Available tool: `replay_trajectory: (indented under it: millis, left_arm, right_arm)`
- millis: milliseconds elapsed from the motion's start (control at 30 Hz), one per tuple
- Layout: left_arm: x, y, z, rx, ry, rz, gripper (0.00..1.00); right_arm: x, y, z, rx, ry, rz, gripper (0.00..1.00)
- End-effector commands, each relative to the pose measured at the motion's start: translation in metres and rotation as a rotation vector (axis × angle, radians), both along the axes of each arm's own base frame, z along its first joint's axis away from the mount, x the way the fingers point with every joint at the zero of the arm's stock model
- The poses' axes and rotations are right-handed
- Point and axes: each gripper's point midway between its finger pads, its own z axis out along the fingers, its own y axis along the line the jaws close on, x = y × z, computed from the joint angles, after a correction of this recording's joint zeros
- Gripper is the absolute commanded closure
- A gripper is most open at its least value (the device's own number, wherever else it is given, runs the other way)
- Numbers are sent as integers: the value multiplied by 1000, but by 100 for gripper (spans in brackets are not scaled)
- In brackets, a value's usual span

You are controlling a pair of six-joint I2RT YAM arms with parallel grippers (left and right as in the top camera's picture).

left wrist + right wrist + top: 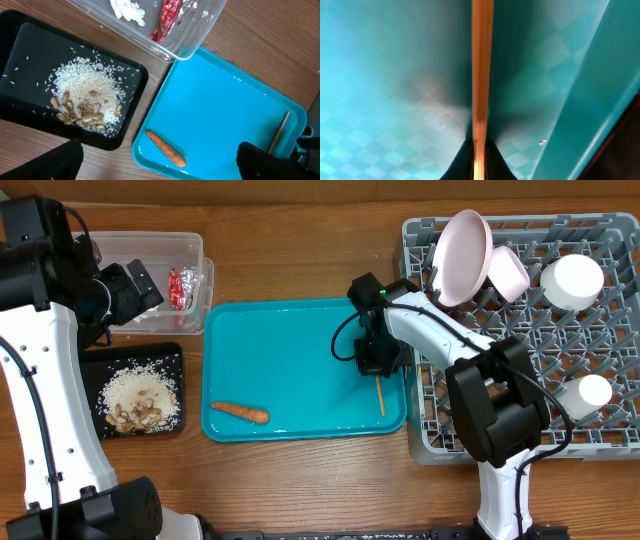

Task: Sort waste into correct bins and load items into the dishwasher
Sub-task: 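Grasp the second chopstick with the right gripper and place it in the rack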

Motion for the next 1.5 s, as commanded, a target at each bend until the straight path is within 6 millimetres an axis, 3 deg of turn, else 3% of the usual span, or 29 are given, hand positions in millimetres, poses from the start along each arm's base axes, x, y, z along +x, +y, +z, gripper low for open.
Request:
replay_trajectory:
  millis: [0,167,300,333,433,533,700,967,1133,1200,1300,1367,1467]
  left_arm:
    - [-1,-2,2,-3,-6,-21,0]
    - [-1,-2,2,-2,-7,-21,0]
    - [-1,-3,2,-3,-6,-22,0]
    - [-1,-3,2,-3,-6,-22,0]
    - [-1,-3,2,-5,-7,-23,0]
    - [0,-5,2,-17,-10,-23,0]
    - [0,-8,2,-23,-9,-19,0]
    - [3,-22,2,-30,-9,-41,0]
    - [5,-37,2,-36,-7,-68,0]
    - [5,-45,2,-43,-3,-77,0]
    - [4,-56,1,-59,8,-73,0]
    - [2,-66,-1,-68,20,-78,0]
    - [-2,-82,-8,-90,55,-72,0]
  right_arm:
    - [-4,11,0,57,33,-8,96]
    - [1,12,30,80,-7,-9,96]
    - [14,8,85,126,-118,-19,96]
    - [18,1,107,134,-169,-31,96]
    - [21,-26,144,105,-264,-65,96]
    - [16,-48,163,85,-293,-57,96]
    - [7,-78,157,49,-229,-87,96]
    - [-13,-86,100,21,-131,-61,96]
    - [-17,-90,80,16,-121,-66,95]
    - [-16,-90,82,19,-131,-60,75]
    - [-8,-88,94,31,-173,-41,65]
    - [5,-87,113,35,-238,-42,62]
    - [28,-88,155,36,-379,-44,50]
